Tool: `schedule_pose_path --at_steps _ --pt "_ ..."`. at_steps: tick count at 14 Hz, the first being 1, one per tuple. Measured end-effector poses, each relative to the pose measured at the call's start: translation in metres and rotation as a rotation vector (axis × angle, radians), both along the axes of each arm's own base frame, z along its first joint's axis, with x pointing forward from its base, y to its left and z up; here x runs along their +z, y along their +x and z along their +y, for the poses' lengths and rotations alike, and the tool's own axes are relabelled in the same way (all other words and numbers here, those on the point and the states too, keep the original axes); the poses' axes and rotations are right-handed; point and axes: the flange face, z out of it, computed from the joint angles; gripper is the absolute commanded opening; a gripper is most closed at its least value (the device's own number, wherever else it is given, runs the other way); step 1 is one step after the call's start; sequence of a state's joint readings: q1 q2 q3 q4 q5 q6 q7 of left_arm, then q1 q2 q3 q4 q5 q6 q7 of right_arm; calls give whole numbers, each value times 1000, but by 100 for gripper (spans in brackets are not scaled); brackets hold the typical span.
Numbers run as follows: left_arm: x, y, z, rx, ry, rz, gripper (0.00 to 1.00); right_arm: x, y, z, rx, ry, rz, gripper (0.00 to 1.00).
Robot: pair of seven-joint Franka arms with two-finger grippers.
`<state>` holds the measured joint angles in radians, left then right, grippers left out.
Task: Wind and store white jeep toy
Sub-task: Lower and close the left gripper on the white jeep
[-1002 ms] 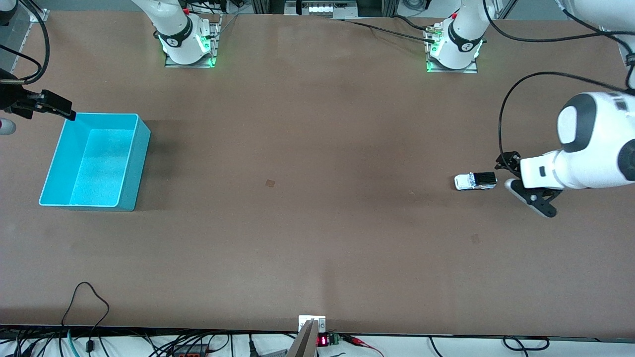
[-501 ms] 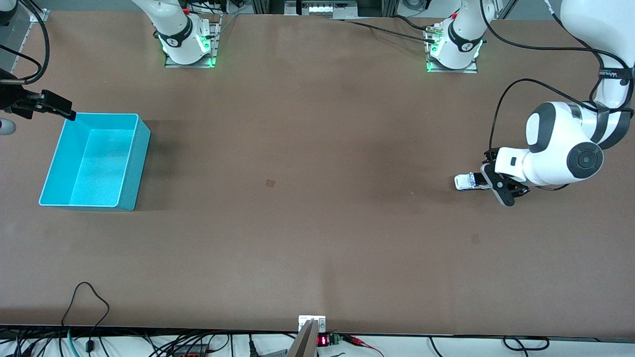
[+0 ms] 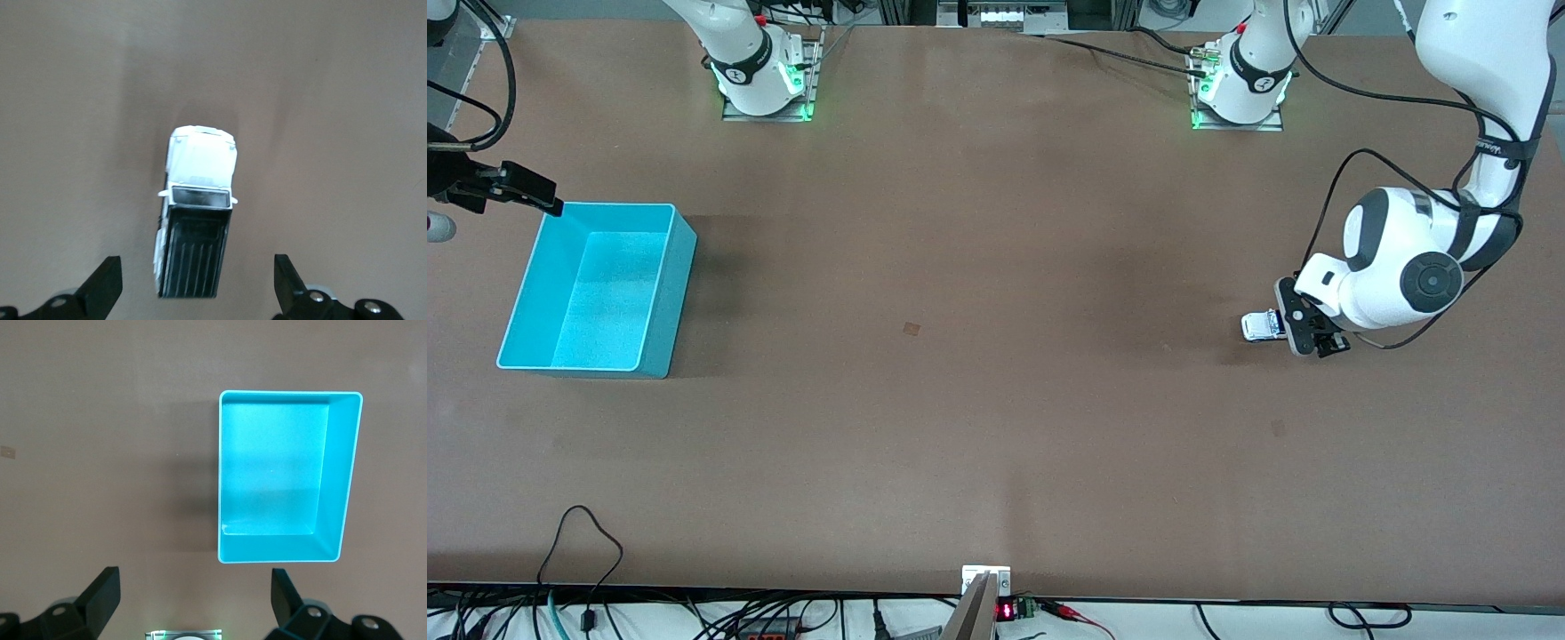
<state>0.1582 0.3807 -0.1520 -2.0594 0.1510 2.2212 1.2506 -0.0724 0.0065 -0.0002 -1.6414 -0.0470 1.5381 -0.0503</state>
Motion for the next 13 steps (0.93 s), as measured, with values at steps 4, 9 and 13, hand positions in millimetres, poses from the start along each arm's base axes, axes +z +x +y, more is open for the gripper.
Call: schedule_pose_path --at_steps 4,9,13 --pt "-7 0 -1 -115 -22 -52 100 0 0 0 0 0 3 100" --pt "-19 -8 -4 -200 6 -83 100 0 -1 0 0 0 6 100" --pt "-27 -16 9 -184 1 -78 100 0 0 2 4 0 6 100"
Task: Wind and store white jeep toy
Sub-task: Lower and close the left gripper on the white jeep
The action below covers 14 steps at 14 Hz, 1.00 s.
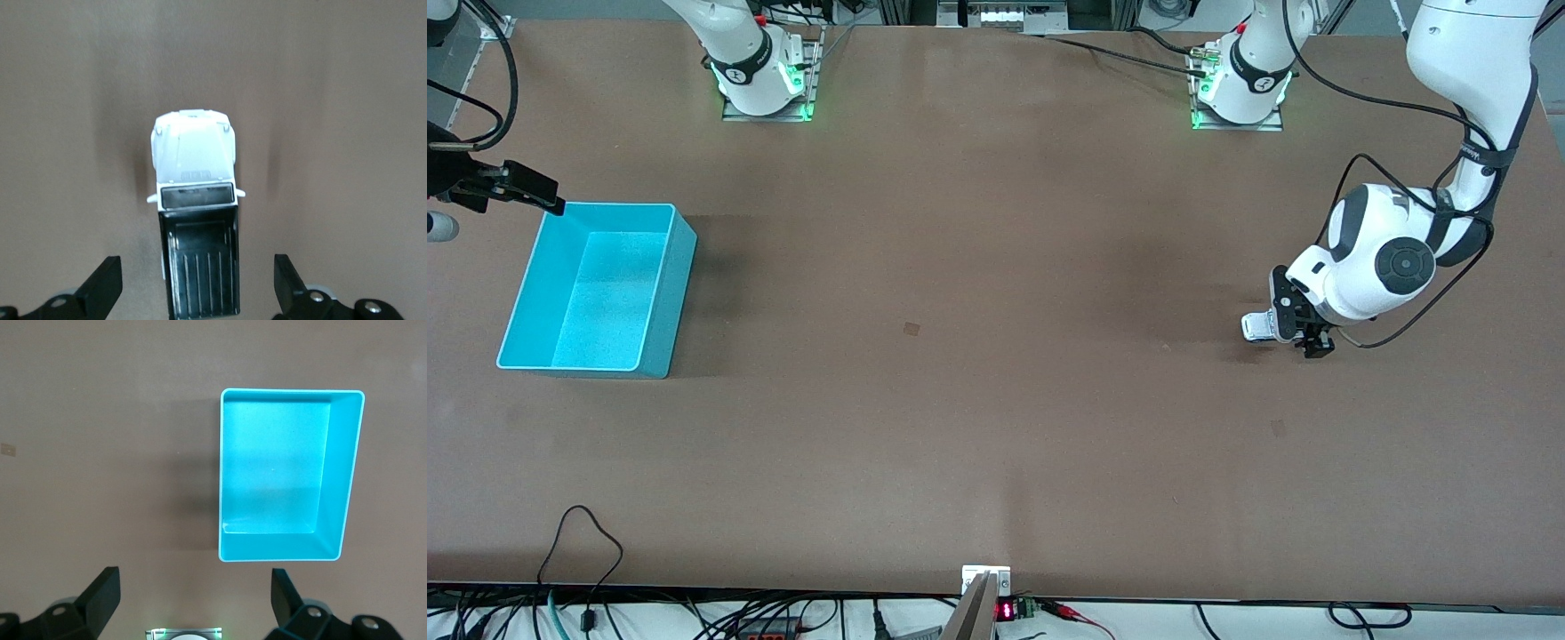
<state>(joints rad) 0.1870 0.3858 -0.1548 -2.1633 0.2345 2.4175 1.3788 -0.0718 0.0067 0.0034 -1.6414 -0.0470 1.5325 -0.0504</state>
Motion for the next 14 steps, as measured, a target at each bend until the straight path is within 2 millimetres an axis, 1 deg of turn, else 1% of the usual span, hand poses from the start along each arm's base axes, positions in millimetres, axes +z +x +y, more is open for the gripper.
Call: schedule_pose_path --at_steps 3,7,10,11,14 --pt "-8 -9 4 8 -3 16 100 0 0 0 0 0 0 100" --pt "-10 -11 3 3 -6 15 100 0 0 0 0 0 0 100" --pt "-9 -10 -8 -18 -14 12 99 0 0 0 0 0 0 100" --pt "-9 -10 -12 -24 -17 7 100 0 0 0 0 0 0 100" --pt "-9 -9 -12 -24 -19 0 100 0 0 0 0 0 0 100"
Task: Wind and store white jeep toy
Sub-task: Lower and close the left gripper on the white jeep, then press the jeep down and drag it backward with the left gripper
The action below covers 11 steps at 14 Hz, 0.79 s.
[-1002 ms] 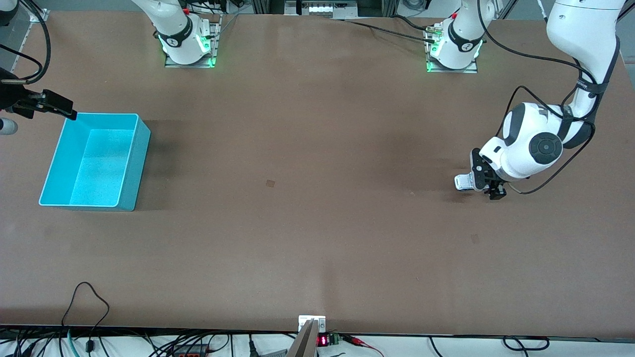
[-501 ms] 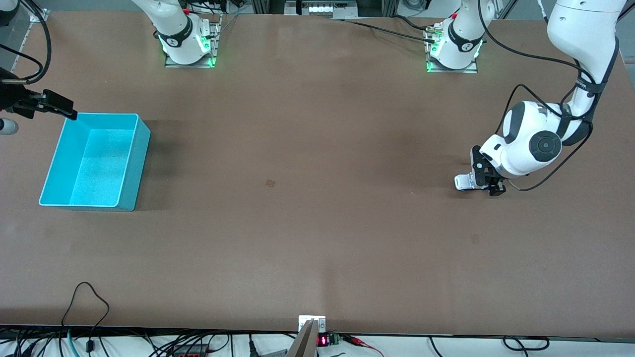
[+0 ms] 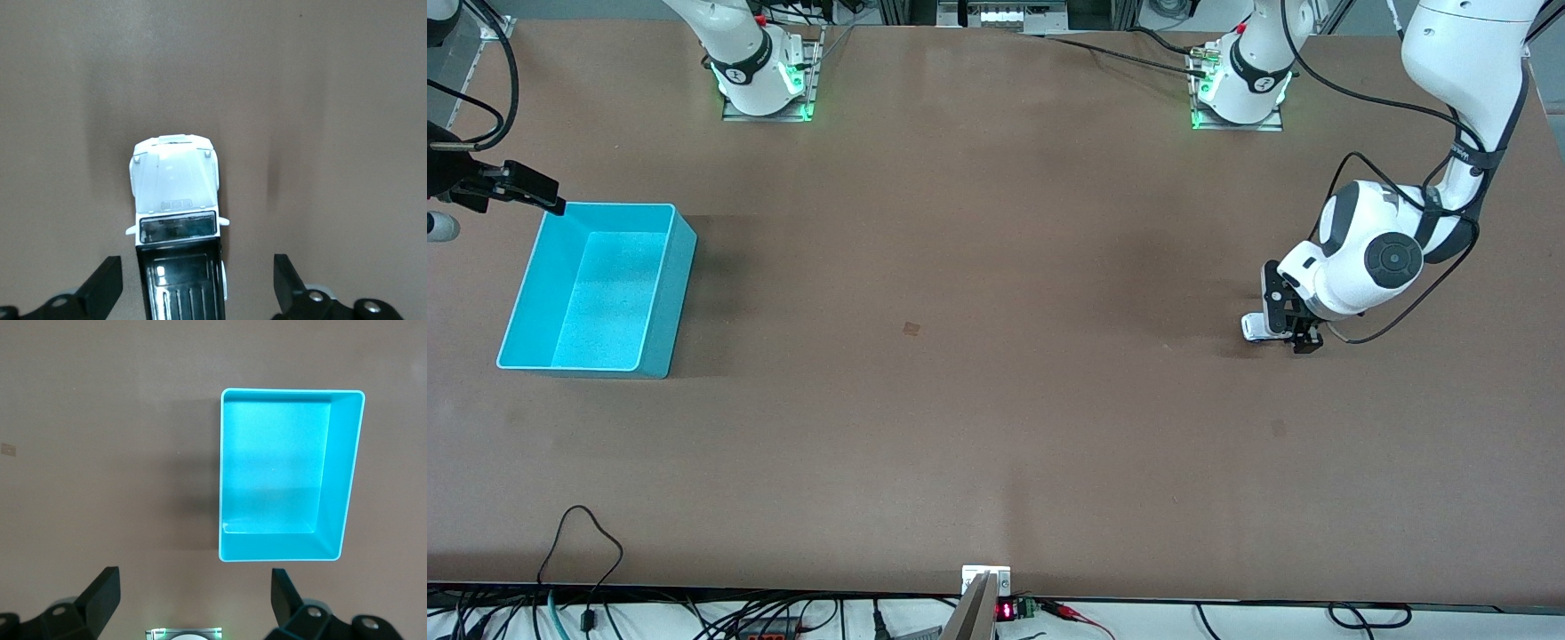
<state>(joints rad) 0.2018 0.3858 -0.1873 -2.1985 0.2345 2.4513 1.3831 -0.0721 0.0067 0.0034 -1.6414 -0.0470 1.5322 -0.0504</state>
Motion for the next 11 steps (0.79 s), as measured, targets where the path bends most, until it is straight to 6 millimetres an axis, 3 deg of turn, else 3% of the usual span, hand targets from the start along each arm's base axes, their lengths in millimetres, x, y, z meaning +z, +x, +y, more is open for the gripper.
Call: schedule_pose_path --at_steps 4,11 --pt "-2 -3 13 23 -4 -9 100 0 0 0 0 0 0 100" --pt "-12 -13 10 4 -15 -18 97 0 0 0 0 0 0 100"
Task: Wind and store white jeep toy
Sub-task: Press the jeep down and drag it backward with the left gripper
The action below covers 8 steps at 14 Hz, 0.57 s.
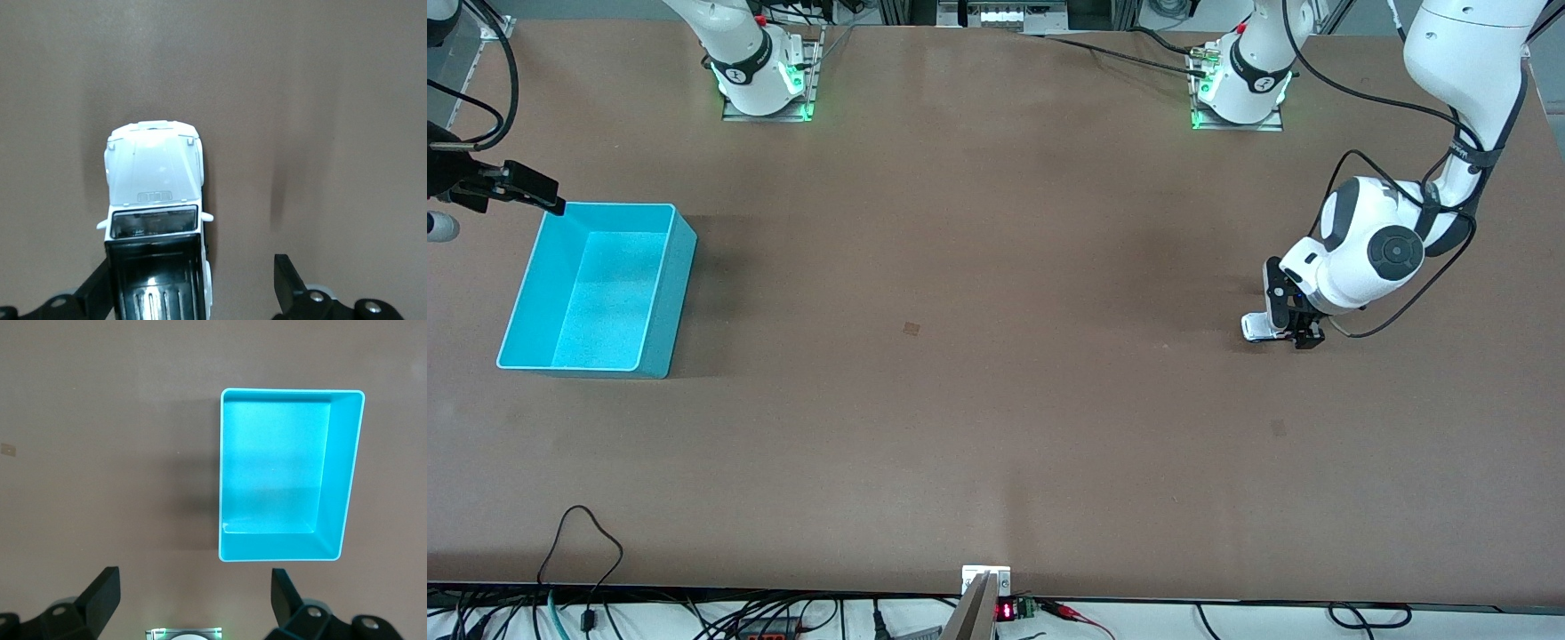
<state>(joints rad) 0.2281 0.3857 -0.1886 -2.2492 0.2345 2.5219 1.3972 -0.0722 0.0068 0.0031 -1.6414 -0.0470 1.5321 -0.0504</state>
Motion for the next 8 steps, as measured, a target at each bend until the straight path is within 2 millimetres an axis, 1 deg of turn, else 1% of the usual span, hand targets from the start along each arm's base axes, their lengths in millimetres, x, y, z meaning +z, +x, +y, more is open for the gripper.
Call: schedule_pose_path --at_steps 3,4,5,7,8 --pt "0 1 0 -22 -3 -3 89 0 0 0 0 0 0 100" --pt "1 1 0 -24 -3 -5 88 0 0 0 0 0 0 100" --pt "1 1 0 -25 -3 -5 81 0 0 0 0 0 0 100" --pt "1 1 0 -26 -4 -10 79 0 0 0 0 0 0 100" --pt "2 2 -1 -27 -5 -19 74 0 0 0 0 0 0 100"
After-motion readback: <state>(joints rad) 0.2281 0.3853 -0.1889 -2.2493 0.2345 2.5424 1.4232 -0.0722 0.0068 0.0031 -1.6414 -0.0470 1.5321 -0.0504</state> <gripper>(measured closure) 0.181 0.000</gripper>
